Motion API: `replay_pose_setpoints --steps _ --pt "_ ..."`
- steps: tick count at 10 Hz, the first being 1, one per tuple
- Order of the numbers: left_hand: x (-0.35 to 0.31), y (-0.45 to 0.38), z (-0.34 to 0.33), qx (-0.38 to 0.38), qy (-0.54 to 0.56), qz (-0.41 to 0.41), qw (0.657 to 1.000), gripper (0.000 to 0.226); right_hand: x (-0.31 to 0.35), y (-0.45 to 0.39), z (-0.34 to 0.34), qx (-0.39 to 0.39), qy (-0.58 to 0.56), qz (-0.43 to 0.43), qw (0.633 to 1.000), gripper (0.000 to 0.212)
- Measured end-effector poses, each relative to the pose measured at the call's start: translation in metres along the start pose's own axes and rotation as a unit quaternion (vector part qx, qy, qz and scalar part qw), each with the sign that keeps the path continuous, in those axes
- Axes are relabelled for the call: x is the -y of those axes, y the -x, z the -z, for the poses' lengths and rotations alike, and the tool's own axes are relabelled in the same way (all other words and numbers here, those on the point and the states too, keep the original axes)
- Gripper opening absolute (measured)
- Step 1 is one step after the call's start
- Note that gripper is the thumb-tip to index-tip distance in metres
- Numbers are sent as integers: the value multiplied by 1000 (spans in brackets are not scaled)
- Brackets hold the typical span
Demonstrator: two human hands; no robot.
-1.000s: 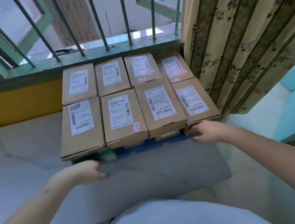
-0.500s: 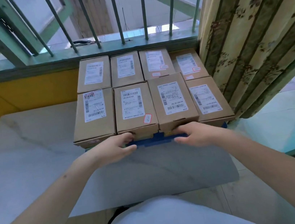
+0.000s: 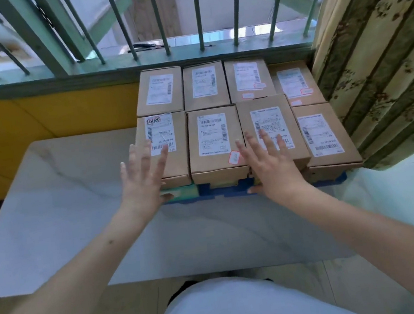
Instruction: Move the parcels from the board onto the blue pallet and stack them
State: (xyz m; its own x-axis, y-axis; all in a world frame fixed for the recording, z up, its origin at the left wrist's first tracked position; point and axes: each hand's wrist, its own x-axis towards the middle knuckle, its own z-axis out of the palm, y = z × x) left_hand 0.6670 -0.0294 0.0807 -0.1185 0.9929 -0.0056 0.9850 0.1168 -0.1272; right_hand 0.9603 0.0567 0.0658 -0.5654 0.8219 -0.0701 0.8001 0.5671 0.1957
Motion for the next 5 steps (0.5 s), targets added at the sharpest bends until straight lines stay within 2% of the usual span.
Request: replay_pose_setpoints --steps 1,2,3,4,5 --pt "11 -22 -7 46 9 -9 999 102 9 -21 -1 17 -51 5 999 123" --pt "12 -33 -14 53 22 -19 998 98 10 -32 -3 27 -40 -2 999 109" --pt "13 -32 -15 58 23 -20 998 100 13 -32 -3 36 -33 -9 999 104" --pt "14 -33 -9 73 25 -23 997 102 12 -31 5 56 -23 -15 998 108" --pt "13 -24 1 64 42 -42 996 114 18 -21 18 58 -44 -35 997 120"
